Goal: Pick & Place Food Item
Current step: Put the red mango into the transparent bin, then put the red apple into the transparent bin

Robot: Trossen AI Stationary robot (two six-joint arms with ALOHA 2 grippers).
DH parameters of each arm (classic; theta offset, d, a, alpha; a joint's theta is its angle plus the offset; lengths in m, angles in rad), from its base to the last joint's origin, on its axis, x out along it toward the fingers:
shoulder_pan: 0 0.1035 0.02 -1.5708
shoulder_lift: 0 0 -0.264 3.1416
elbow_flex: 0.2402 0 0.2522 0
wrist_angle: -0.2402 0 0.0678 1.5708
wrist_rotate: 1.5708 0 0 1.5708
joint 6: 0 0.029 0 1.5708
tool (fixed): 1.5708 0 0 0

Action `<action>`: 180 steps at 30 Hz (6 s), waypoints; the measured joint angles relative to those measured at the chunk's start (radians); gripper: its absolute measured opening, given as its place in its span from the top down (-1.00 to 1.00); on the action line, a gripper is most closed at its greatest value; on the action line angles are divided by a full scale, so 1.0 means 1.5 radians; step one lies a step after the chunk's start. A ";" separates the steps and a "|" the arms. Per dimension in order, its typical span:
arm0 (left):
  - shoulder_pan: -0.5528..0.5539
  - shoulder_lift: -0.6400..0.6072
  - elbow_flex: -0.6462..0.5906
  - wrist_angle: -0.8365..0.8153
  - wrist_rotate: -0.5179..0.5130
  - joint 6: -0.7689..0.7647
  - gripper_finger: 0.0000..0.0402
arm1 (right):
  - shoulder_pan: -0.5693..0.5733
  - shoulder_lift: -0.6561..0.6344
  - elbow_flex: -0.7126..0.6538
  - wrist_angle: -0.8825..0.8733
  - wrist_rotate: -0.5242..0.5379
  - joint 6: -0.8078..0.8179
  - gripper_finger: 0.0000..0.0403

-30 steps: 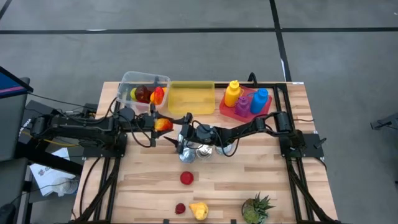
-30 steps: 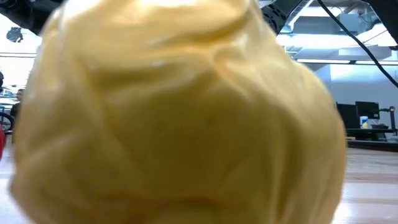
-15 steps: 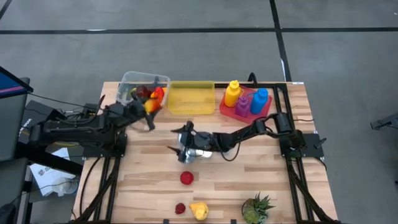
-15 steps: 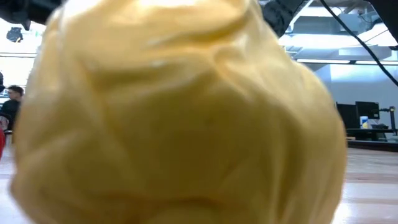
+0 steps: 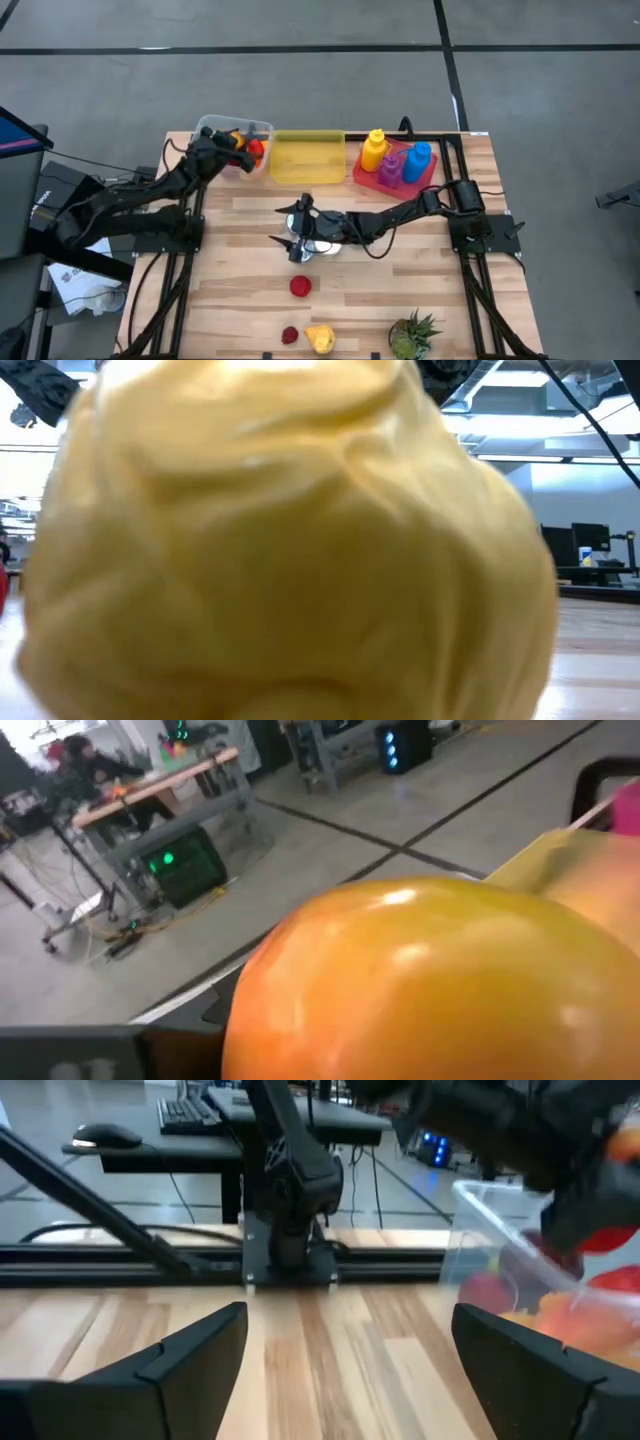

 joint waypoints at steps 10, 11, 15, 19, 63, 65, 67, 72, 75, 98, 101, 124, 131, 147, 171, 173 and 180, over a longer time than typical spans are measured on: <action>0.044 0.058 0.000 0.056 0.049 -0.004 -0.37 | 0.012 -0.010 0.000 -0.021 0.000 -0.015 -0.66; 0.044 0.055 0.000 0.056 0.049 -0.005 -0.43 | 0.012 -0.010 0.000 -0.021 0.000 -0.015 -0.66; 0.041 0.032 0.000 0.053 0.049 -0.013 -0.64 | 0.011 -0.010 0.000 -0.032 0.000 -0.016 -0.65; 0.019 -0.014 0.000 0.054 0.049 -0.023 -0.79 | 0.013 -0.014 0.000 -0.058 -0.028 -0.019 -0.65; -0.359 -0.142 -0.001 -0.034 0.351 -0.185 -0.94 | 0.106 0.096 0.292 -0.747 -0.270 -0.035 -0.97; -0.359 -0.146 -0.001 -0.040 0.351 -0.185 -0.94 | 0.106 0.129 0.322 -0.733 -0.284 -0.035 -0.97; -0.359 -0.147 0.000 -0.034 0.351 -0.178 -0.94 | 0.106 0.132 0.330 -0.777 -0.287 -0.035 -0.96; -0.359 -0.148 -0.001 -0.037 0.351 -0.178 -0.94 | 0.106 0.153 0.331 -0.770 -0.294 -0.026 -0.96; -0.359 -0.148 -0.001 -0.037 0.351 -0.178 -0.94 | 0.106 0.161 0.335 -0.771 -0.293 -0.027 -0.96; -0.359 -0.148 -0.001 -0.038 0.350 -0.178 -0.92 | 0.119 0.154 0.334 -0.867 -0.271 0.034 -0.95; -0.359 -0.148 -0.001 -0.038 0.350 -0.178 -0.91 | 0.120 0.154 0.334 -0.865 -0.264 0.041 -0.86; -0.359 -0.164 -0.001 -0.075 0.309 -0.128 -0.89 | 0.130 0.148 0.334 -0.758 -0.259 0.022 -0.08; -0.343 -0.217 -0.001 -0.133 0.269 -0.105 -0.86 | 0.111 0.138 0.334 -0.581 -0.258 -0.046 -0.08; -0.260 -0.381 -0.001 -0.260 0.069 -0.103 -0.86 | -0.023 0.136 0.330 -0.208 -0.369 -0.089 -0.08; -0.243 -0.422 -0.001 -0.289 0.187 -0.127 -0.86 | -0.203 0.138 0.330 -0.235 -0.368 -0.066 -0.08; -0.243 -0.422 -0.001 -0.279 0.248 -0.147 -0.86 | -0.206 0.138 0.330 -0.242 -0.368 -0.067 -0.08; -0.243 -0.422 -0.001 -0.271 0.305 -0.193 -0.89 | -0.199 0.138 0.330 -0.215 -0.364 -0.088 -0.08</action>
